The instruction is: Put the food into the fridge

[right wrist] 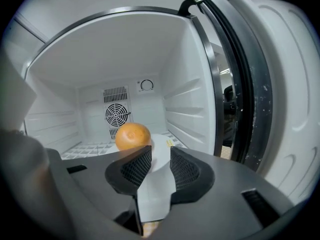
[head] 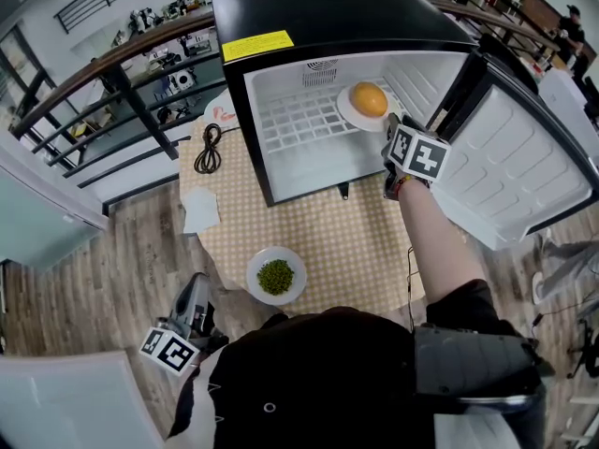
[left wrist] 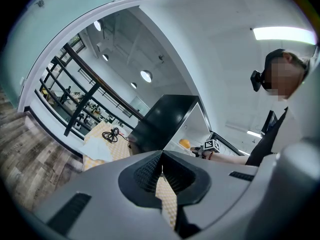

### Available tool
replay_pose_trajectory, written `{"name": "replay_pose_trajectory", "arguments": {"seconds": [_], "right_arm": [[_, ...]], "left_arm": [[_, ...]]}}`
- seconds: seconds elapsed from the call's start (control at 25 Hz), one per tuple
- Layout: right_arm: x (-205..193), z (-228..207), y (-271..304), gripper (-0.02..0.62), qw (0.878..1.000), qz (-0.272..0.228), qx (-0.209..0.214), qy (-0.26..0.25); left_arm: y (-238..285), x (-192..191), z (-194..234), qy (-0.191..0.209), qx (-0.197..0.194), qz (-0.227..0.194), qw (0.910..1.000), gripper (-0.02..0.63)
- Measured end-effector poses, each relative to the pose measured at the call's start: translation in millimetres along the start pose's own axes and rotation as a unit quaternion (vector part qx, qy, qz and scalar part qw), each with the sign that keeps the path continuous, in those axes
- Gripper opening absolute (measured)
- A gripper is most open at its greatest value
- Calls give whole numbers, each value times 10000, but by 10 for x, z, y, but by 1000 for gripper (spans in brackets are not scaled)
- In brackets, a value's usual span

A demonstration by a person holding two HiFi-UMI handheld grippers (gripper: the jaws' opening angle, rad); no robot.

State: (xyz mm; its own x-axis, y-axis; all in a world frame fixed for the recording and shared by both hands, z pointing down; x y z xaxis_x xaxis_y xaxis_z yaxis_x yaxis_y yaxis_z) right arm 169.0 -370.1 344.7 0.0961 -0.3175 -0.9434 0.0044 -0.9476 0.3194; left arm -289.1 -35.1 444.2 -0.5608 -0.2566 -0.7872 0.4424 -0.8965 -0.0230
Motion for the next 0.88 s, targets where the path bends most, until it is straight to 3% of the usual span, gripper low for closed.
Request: {"name": "replay_pose_trajectory", "arguments": {"seconds": [0.56,0.76,0.88], "right_arm": [[9,-143,-446,69,9993,-244,61,263],[-218,-216,-656,23,9988,-194,363,273],[-419,-278,-827,20,9964,-106,434,724]], "left_arm": [[274,31,18,11,-500,327,9982,14],[427,42,49,-19,-798,536,9954,14],[513,23,54,-50,-1047,706,9920,14]]}}
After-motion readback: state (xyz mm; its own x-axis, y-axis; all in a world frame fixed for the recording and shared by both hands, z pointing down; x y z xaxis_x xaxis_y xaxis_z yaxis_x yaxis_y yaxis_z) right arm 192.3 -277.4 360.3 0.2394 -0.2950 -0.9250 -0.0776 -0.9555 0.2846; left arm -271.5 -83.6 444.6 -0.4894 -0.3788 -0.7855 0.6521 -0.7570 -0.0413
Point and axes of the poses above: the fingertips, and each gripper's own axes: y forward along the fingers, z to its left, x out of its top, the point moved 10 cm from there along -y, backward along the fingers, and after that the axes turned 6 degrees about -x, right-handed, at the moved point
